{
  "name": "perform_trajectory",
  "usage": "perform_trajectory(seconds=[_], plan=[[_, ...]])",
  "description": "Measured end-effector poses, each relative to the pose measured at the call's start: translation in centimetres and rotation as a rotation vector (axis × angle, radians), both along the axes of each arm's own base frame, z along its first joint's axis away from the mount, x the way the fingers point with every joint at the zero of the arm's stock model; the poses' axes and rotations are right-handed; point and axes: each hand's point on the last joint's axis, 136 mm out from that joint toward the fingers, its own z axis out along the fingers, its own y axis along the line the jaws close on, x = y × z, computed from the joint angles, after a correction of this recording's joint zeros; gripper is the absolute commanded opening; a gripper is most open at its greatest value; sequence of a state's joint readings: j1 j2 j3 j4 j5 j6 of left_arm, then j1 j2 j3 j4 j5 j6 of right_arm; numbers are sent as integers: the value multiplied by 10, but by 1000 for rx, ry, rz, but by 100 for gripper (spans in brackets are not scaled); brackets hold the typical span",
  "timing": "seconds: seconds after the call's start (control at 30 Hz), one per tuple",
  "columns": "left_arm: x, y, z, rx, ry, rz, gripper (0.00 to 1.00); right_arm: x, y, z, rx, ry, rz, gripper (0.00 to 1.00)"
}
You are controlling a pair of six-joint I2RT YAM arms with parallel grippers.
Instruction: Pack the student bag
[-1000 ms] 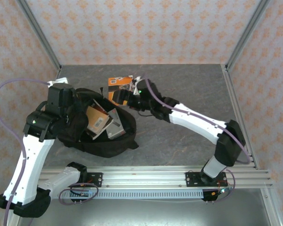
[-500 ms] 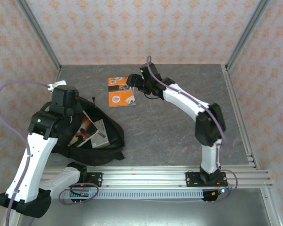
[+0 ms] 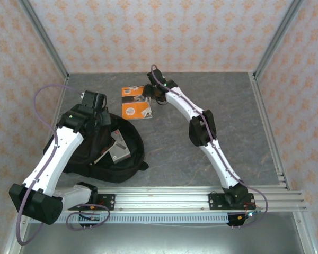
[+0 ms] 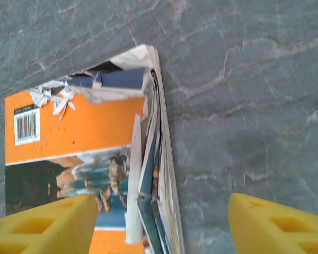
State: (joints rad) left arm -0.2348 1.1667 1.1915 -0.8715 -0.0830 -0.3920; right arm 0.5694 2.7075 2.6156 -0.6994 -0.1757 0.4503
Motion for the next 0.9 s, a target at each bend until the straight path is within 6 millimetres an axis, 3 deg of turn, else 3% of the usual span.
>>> perform_trajectory(seconds=[0.3,0.4,0.9], plan=[[0,-4,-3,-21,-7,-14,0,9,8,-32,64,26,41,45],[0,-4,-3,-22,-8,-15,0,13,13,-26,102,13,53,42],[-2,-7,-6,-42,-16,-28,0,8,21,-34,75,3,76,0]])
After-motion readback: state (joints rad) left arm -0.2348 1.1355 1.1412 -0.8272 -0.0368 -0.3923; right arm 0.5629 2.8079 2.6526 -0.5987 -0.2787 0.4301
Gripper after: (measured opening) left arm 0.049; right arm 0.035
